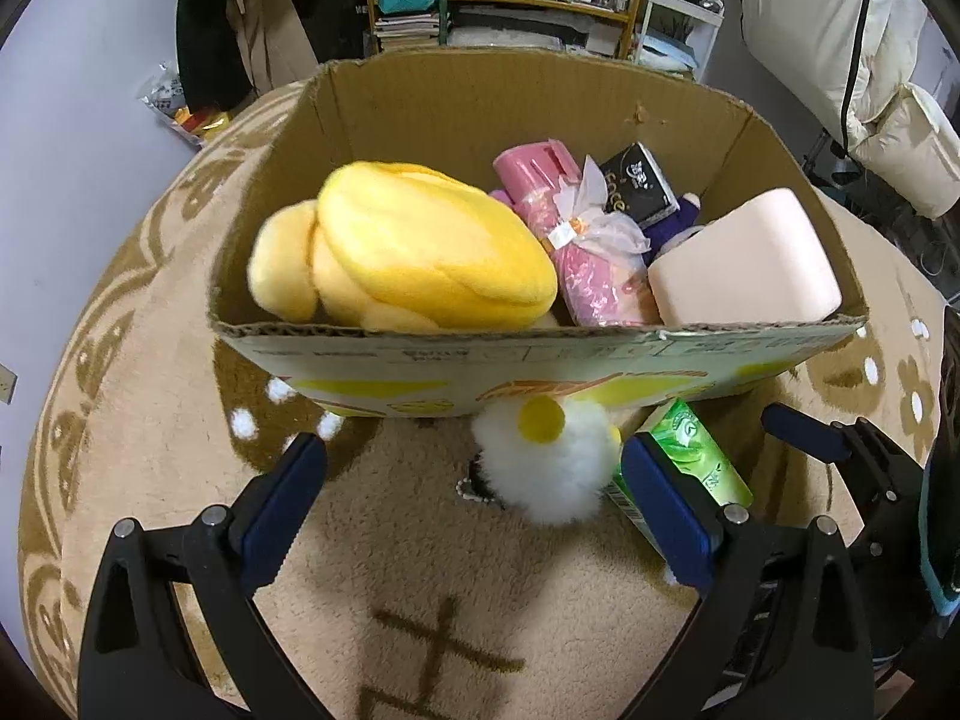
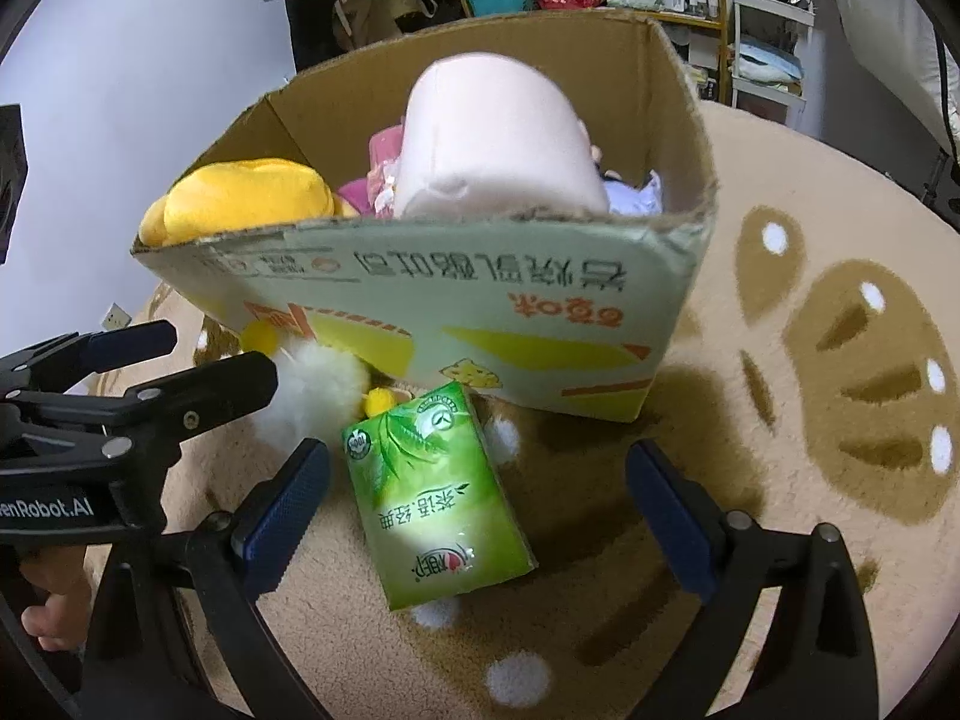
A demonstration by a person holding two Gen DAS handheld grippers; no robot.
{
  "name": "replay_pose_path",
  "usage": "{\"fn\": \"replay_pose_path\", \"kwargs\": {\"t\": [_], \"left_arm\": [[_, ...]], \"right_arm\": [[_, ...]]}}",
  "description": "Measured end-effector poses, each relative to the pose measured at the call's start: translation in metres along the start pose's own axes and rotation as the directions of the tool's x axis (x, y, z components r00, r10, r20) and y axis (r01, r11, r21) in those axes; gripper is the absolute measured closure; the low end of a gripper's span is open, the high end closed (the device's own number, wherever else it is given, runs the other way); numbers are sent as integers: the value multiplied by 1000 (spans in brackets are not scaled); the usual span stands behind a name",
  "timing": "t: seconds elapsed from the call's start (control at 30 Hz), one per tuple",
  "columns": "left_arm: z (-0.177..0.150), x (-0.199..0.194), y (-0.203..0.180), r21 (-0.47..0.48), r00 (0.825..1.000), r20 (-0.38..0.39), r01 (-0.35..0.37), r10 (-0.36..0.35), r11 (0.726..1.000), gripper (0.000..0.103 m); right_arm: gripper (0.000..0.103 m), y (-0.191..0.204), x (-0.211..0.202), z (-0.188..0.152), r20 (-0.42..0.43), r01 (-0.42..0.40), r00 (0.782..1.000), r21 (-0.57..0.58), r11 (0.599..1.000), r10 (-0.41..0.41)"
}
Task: Organize soft objects
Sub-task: 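Grasp the white fluffy chick with the left gripper while the right grasps the green tissue pack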
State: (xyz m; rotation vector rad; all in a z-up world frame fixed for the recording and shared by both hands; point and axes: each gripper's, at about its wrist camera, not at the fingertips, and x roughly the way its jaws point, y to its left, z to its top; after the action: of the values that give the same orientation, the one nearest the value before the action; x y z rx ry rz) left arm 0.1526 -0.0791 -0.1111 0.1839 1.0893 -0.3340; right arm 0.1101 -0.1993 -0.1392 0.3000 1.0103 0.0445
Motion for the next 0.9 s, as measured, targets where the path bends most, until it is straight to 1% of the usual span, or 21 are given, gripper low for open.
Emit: {"fn": "replay_pose_path", "kwargs": {"t": [0.17,0.37,0.47,0.53,0.6,0.7,0.73,0.83,0.9], "left_arm": [[0,11,-4,10,1000,-24,1,-1,1000,5],[0,22,-8,29,999,-45,-5,7,1000,5],[0,24,-7,19,999,-52,0,1,1000,6],[2,26,-5,10,999,-54,6,-6,1000,8],[5,29,-3,17,998,-58,-1,2,1000,12],[4,33,-3,20,998,-61,-7,8,1000,15],[5,35,-4,22,998,-65,-8,9,1000,16],[4,40,-6,30,997,-74,-3,5,1000,24],[2,45,-7,34,996,-90,23,-19,999,40]], "right_arm": [[0,0,10,-3,-39,4,999,3,1000,-4],[0,0,17,-3,-48,-12,999,4,1000,13],[0,4,20,-3,-49,-6,999,-14,1000,5],[0,9,21,-3,-51,2,999,-27,1000,-3],[0,13,22,-4,-55,12,998,-42,999,-14],[0,20,24,-5,-66,39,997,-78,996,-44],[2,22,24,-6,-67,52,996,-88,995,-58],[10,26,22,-7,-65,75,995,-96,993,-82],[17,25,21,-7,-65,75,995,-84,994,-81]]}}
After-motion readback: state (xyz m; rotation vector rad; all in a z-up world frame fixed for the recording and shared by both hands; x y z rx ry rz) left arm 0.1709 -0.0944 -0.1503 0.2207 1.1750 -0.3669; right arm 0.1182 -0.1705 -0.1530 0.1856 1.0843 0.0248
